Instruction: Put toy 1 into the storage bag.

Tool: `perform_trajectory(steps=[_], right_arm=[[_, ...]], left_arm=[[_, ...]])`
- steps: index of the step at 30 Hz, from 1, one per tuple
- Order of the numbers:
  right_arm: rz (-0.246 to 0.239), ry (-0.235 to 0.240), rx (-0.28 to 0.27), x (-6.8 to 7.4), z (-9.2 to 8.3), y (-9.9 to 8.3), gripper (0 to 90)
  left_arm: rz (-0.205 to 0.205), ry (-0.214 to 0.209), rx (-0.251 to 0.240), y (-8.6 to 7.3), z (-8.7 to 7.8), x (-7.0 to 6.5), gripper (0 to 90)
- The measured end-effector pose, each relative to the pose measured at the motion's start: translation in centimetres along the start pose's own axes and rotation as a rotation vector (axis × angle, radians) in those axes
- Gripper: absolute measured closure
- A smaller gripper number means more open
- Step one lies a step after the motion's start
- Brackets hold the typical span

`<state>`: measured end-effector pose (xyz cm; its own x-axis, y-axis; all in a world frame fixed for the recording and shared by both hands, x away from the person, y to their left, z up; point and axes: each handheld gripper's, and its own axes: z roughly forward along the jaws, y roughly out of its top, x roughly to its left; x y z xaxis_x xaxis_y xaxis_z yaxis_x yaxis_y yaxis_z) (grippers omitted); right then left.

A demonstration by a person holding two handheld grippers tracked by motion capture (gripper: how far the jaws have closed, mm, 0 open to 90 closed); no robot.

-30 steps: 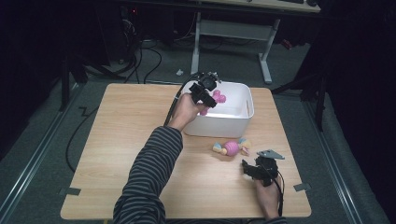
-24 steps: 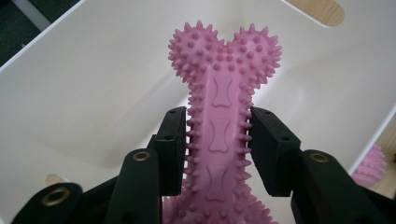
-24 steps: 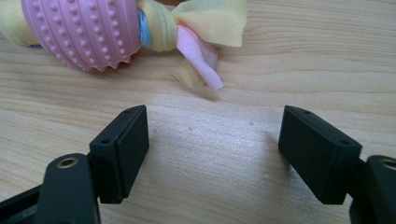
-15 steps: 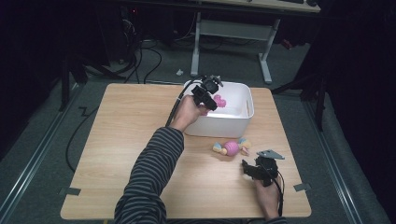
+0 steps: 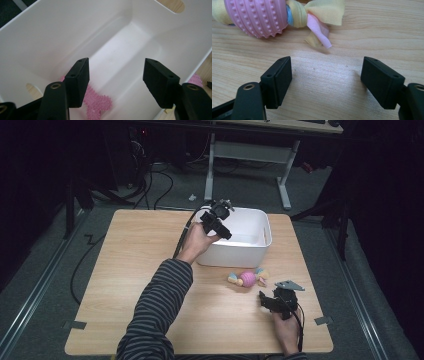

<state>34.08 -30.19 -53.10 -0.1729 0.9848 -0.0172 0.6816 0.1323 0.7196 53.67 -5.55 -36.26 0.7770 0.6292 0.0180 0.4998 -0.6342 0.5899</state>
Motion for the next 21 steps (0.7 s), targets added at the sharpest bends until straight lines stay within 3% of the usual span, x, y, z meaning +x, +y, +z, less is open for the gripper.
perform_trajectory(steps=[8,21], right_arm=[[0.002,0.001,0.0,0.0,0.0,0.0,24.8],[0.0,-0.001,-0.001,0.0,0.0,0.0,24.8]], left_arm=[[-0.032,0.0,-0.089,-1.7,-2.9,0.8,36.9],[-0.058,0.02,-0.159,-5.3,-6.2,1.0,35.8]])
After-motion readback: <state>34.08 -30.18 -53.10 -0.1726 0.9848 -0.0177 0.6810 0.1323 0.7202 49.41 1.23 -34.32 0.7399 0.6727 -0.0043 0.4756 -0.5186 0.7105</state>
